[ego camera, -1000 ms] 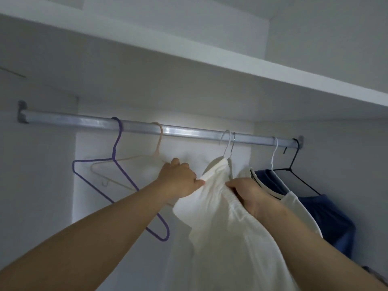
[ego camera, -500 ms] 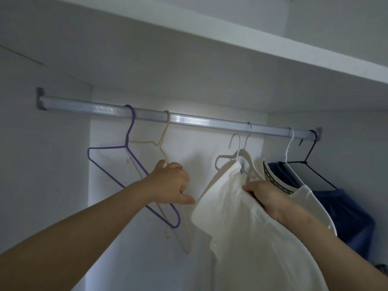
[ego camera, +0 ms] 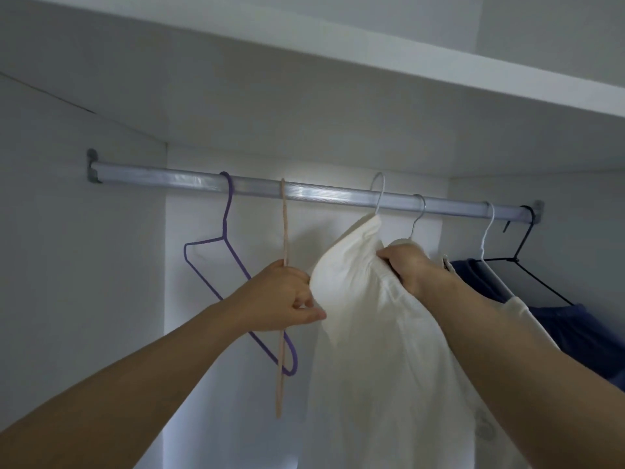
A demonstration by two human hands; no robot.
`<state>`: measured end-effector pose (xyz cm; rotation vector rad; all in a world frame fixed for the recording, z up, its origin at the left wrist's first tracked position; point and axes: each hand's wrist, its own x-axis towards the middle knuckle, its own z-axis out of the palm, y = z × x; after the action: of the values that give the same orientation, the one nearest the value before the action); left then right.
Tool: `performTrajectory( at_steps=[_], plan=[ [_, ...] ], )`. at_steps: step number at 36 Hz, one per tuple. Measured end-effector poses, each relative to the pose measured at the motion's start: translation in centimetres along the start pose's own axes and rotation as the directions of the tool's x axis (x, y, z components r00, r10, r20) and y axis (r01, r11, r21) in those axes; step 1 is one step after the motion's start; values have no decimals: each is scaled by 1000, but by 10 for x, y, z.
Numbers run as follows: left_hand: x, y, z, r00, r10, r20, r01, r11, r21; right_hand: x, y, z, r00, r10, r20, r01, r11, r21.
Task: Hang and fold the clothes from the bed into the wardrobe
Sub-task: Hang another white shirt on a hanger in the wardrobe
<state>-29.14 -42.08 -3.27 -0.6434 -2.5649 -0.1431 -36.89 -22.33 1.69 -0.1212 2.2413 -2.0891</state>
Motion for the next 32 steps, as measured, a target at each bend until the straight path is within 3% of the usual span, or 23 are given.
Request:
performTrajectory(
  at_steps=[9,13,21,26,32],
  plan=[
    [-6,-2,0,993,-110,-31,112,992,54,18,30,8,1000,26,-11,-27,994,-108],
    [0,10,0,982,-120,-148,130,989,64,15,36,9,999,-37,-13,34,984,-176],
    [24,39,3,945,-136,-298,57,964,-259,-15,44,-2,991,-137,9,137,976,-172],
    [46,80,10,941,-209,-265,31,835,-549,-44,48,-34,974,-211,-83,200,972,-123],
    [75,147,26,953,-114,-281,-130,685,-717,-93,56,-90,933,-252,-256,245,968,-60]
  ],
)
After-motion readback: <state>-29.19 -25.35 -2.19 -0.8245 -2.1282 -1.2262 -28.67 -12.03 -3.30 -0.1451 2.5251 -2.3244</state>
